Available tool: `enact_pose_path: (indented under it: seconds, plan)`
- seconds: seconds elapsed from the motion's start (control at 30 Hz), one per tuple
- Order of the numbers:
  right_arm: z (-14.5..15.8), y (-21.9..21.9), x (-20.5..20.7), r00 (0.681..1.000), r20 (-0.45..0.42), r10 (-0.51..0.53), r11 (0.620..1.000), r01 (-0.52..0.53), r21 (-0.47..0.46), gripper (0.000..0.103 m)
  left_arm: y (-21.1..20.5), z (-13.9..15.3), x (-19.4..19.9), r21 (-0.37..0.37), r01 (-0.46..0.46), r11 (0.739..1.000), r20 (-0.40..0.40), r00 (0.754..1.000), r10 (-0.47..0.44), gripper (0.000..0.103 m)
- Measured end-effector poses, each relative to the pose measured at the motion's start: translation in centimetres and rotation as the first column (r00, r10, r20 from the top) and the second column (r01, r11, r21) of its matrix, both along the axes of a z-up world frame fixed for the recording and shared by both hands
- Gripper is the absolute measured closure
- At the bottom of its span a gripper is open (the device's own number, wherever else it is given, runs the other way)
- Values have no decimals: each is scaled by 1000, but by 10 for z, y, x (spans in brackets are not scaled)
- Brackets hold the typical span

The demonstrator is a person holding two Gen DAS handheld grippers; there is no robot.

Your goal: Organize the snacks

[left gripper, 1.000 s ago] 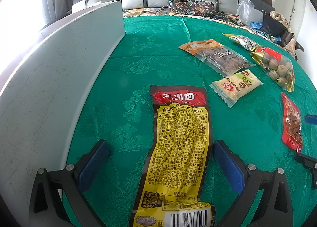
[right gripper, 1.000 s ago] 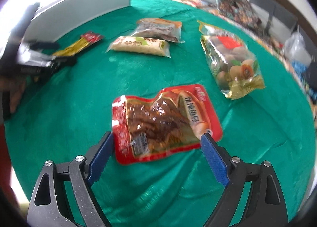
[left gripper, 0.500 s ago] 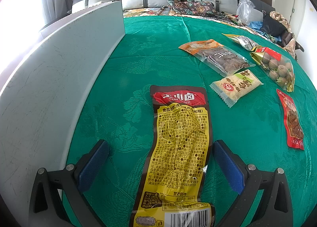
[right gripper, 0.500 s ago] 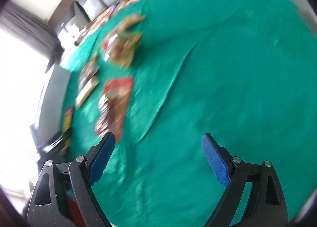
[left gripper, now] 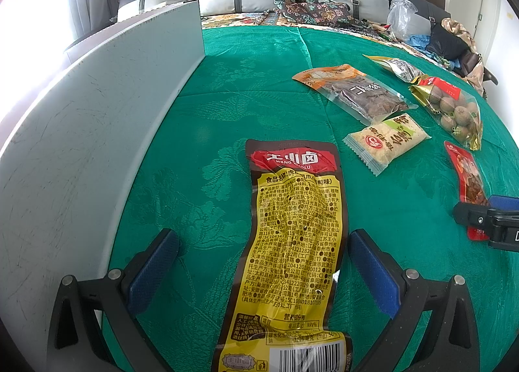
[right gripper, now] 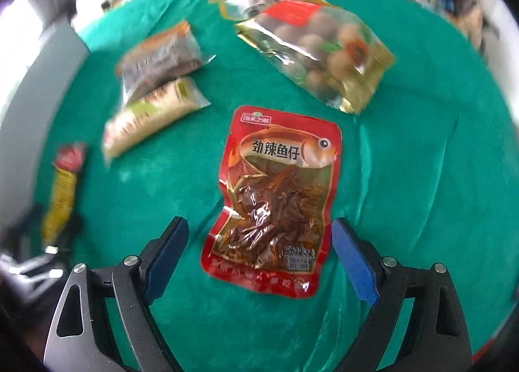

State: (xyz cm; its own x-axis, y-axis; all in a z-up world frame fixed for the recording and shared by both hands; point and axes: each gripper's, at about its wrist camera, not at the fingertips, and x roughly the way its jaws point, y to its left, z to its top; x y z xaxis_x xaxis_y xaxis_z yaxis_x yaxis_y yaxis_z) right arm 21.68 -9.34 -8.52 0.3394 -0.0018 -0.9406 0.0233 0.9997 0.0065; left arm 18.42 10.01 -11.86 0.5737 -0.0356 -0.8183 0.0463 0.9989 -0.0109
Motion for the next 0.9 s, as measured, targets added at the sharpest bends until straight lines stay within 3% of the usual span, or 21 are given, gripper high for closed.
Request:
enact_pose_path:
  seconds: [0.13, 0.2, 0.37, 0.43, 0.5, 0.57, 0.63, 0.7, 0.77, 0.83, 0.9]
  plan:
    - [3, 0, -7, 998, 52, 24, 1000, -23, -16, 21, 0, 0, 0, 0, 0, 1000, 0, 1000, 0, 0]
    - [8, -4, -9, 997, 65, 31, 999, -30, -18, 36, 0, 0, 0, 0, 0, 1000, 0, 1000, 0, 0]
    - [13, -19, -22, 997, 59, 57, 998, -58, 1, 48, 0, 1, 0, -1, 2, 1000, -3, 1000, -2, 0]
    - [11, -29, -19, 999, 42, 33, 993, -37, 110, 48, 0, 2, 2, 3, 27, 1000, -26, 999, -27, 0]
    - [17, -46, -20, 999, 31, 6, 984, -12, 181, 48, 0, 5, 9, 7, 104, 995, -138, 985, -102, 0]
    - [24, -68, -27, 999, 18, -36, 950, 28, 310, 48, 1, 6, 16, 6, 124, 992, -220, 968, -119, 0]
    - [28, -85, -33, 997, 2, -73, 902, 65, 427, 48, 3, 9, 17, 1, 116, 993, -233, 966, -113, 11]
    - [33, -100, -42, 995, -14, -98, 834, 89, 544, 48, 1, 18, 12, 8, 134, 991, -193, 972, -130, 52]
    - [36, -107, -47, 994, -22, -107, 784, 98, 613, 48, -1, 18, 11, 9, 139, 990, -201, 970, -134, 54]
    - [40, -112, -56, 993, -33, -114, 724, 106, 682, 48, 0, 19, 3, -27, 145, 989, -176, 973, -147, 61]
    - [42, -114, -61, 992, -42, -118, 694, 113, 711, 48, 5, 22, -9, -97, 123, 988, -158, 978, -138, 63]
